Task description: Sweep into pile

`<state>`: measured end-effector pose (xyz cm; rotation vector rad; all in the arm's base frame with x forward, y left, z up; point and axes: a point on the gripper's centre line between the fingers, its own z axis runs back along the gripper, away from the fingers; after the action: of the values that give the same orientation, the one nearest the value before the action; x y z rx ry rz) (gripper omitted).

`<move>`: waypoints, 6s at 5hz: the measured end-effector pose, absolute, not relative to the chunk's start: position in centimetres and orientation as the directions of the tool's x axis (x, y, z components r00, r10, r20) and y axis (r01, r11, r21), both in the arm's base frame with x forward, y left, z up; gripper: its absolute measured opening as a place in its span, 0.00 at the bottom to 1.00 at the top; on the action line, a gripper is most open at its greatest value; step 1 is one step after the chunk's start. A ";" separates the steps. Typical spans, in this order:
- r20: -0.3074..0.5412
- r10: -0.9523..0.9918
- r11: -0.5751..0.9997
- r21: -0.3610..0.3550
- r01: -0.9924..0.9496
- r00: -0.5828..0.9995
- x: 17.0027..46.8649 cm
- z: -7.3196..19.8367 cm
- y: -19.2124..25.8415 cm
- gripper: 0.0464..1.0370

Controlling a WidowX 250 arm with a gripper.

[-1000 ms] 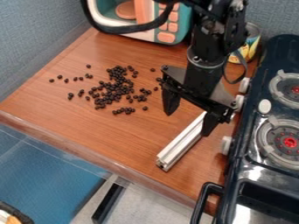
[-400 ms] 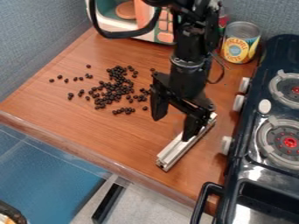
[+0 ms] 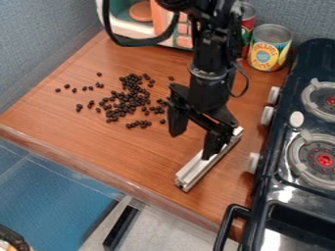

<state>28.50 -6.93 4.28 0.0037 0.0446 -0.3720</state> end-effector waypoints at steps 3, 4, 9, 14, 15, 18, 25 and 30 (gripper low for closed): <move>-0.011 -0.356 0.935 0.002 0.356 0.934 28.2 3.6 -8.5 0.96; -0.069 -0.329 0.942 0.051 0.332 0.942 28.2 2.6 -7.7 0.96; -0.131 -0.229 0.970 0.055 0.238 0.965 30.6 5.7 -7.5 0.34; 0.031 0.102 0.994 0.042 -0.103 0.994 32.5 12.4 9.5 0.34; 0.026 0.126 0.990 0.067 -0.127 0.992 32.8 12.5 14.0 0.34; -0.075 0.160 0.953 0.273 -0.134 0.984 33.7 6.7 21.4 0.34; -0.144 0.111 0.913 0.406 -0.044 0.983 31.5 3.5 21.5 0.34; -0.199 0.113 0.912 0.409 -0.022 0.973 31.3 1.5 20.5 0.34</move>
<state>31.31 20.52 1.54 0.4168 0.2216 0.0702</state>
